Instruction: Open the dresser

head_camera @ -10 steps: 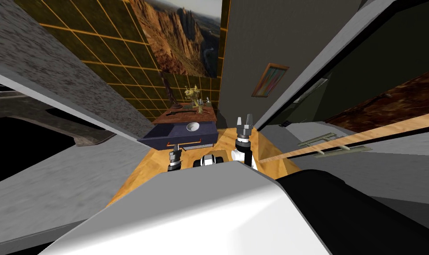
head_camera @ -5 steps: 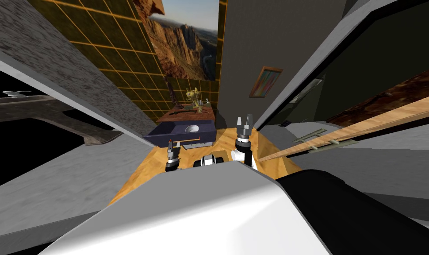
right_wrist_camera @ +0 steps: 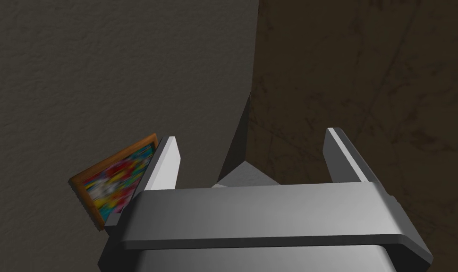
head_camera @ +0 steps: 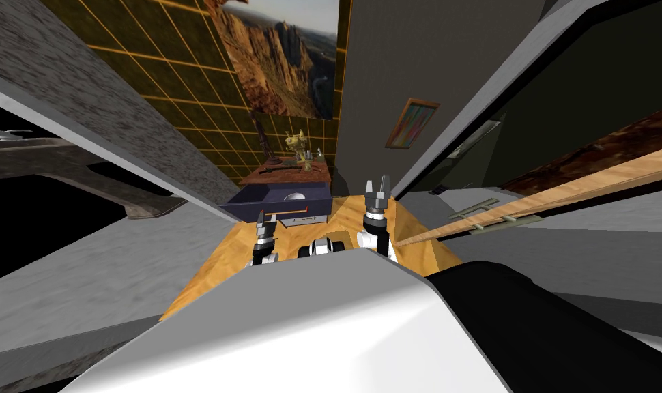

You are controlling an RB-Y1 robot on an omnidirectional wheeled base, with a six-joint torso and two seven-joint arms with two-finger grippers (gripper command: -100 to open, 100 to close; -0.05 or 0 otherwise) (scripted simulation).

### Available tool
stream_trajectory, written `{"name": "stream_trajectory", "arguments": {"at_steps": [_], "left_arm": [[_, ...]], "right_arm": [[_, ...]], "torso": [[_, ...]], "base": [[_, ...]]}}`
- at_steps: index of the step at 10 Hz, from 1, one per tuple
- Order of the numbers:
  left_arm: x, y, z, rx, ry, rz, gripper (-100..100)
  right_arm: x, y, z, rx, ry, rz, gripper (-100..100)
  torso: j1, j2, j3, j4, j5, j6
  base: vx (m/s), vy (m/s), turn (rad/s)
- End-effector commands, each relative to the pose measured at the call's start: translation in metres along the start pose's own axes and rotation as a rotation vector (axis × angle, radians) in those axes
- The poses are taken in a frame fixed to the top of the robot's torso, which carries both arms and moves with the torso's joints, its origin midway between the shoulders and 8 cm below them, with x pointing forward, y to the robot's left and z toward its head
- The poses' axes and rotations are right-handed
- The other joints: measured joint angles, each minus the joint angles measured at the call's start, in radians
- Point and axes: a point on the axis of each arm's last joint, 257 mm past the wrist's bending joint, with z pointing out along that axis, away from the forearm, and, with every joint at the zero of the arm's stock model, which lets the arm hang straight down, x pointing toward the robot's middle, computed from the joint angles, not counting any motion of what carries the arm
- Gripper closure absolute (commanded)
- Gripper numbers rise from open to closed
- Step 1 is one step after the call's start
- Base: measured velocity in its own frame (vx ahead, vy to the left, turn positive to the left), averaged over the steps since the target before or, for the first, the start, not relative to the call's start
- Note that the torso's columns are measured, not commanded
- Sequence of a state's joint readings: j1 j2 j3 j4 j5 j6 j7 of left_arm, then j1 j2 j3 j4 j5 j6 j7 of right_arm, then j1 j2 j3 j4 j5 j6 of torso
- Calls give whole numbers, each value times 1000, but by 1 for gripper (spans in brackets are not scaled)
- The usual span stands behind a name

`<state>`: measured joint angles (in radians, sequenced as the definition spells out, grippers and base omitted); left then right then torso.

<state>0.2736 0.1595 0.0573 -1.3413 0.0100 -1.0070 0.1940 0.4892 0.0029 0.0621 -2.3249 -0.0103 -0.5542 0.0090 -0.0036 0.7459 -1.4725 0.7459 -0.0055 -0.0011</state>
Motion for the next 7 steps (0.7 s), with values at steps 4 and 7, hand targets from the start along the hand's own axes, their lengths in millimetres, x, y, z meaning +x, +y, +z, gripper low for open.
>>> {"name": "stream_trajectory", "arguments": {"at_steps": [4,7], "left_arm": [[-3,9,6,-34,-6,-1,0],[-4,11,4,-43,-8,-1,0]], "right_arm": [[0,0,0,0,0,0,0],[0,0,0,0,0,0,0]], "torso": [[1,-5,-2,-4,3,1],[3,-7,-3,-7,5,1]], "base": [[-5,-3,0],[0,0,0]]}}
